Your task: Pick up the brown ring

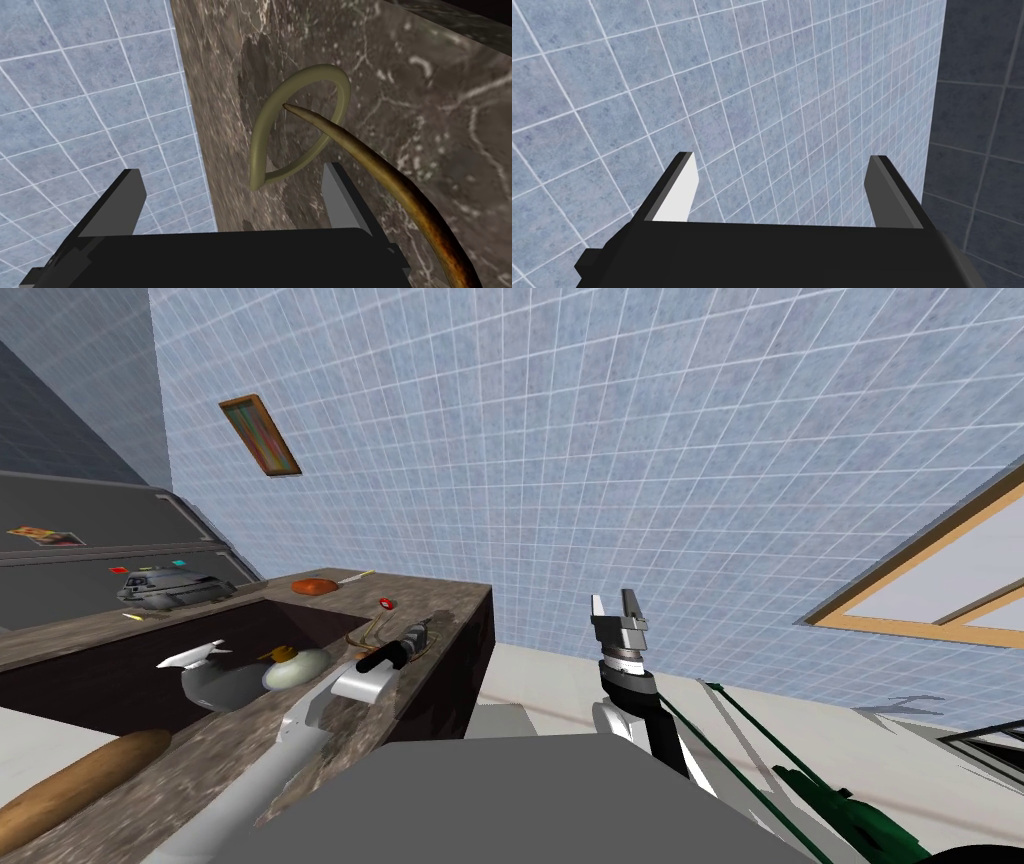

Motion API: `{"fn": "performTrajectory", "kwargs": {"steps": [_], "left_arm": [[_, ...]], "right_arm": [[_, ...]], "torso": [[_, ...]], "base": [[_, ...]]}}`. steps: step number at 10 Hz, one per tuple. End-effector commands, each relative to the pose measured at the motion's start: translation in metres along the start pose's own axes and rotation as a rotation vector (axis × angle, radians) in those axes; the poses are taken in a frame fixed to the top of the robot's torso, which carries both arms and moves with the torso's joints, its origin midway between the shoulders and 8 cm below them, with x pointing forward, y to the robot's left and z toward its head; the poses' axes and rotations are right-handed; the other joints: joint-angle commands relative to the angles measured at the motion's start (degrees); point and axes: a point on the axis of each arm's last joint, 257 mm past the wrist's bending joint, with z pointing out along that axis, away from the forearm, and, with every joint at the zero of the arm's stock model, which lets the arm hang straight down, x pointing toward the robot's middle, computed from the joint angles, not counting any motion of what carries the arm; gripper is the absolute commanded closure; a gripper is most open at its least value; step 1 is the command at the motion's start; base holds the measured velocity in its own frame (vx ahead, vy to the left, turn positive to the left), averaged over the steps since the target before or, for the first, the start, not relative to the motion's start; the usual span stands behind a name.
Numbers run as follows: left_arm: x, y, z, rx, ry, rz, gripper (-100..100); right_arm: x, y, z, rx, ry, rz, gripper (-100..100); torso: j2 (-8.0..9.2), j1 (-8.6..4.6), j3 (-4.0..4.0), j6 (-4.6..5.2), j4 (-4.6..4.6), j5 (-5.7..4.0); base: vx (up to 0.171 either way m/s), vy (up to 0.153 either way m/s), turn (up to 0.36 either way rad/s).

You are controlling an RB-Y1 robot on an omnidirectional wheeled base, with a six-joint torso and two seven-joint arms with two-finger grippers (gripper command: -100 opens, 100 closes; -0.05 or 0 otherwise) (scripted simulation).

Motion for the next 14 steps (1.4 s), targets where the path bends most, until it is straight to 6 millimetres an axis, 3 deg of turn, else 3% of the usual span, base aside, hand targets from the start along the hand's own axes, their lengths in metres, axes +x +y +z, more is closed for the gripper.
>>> {"fn": "performTrajectory", "kwargs": {"steps": [1, 11, 12, 13, 14], "left_arm": [[-0.003, 0.002, -0.003, -0.028, -0.007, 0.008, -100], [-0.021, 0.013, -0.017, -0.153, -0.041, 0.051, -100], [-0.022, 0.013, -0.017, -0.157, -0.043, 0.051, 0], [-0.025, 0.018, -0.012, -0.156, -0.049, 0.048, -100], [-0.026, 0.020, -0.010, -0.156, -0.052, 0.047, -100]], "right_arm": [[0.000, 0.000, 0.000, 0.000, 0.000, 0.000, 0], [0.000, 0.000, 0.000, 0.000, 0.000, 0.000, 0], [0.000, 0.000, 0.000, 0.000, 0.000, 0.000, 0], [0.000, 0.000, 0.000, 0.000, 0.000, 0.000, 0], [0.000, 0.000, 0.000, 0.000, 0.000, 0.000, 0]], "torso": [[0.00, 0.00, 0.00, 0.00, 0.00, 0.00], [0.01, 0.00, 0.00, 0.00, 0.00, 0.00], [0.03, 0.03, 0.01, 0.00, 0.00, 0.01], [0.04, 0.05, 0.02, 0.00, 0.01, 0.02], [-0.07, 0.06, -0.04, 0.02, -0.02, 0.03]], "base": [[0.012, -0.016, -0.025], [0.010, -0.016, -0.018], [0.000, 0.000, 0.000], [0.034, 0.000, -0.047], [0.061, 0.005, -0.046]]}}
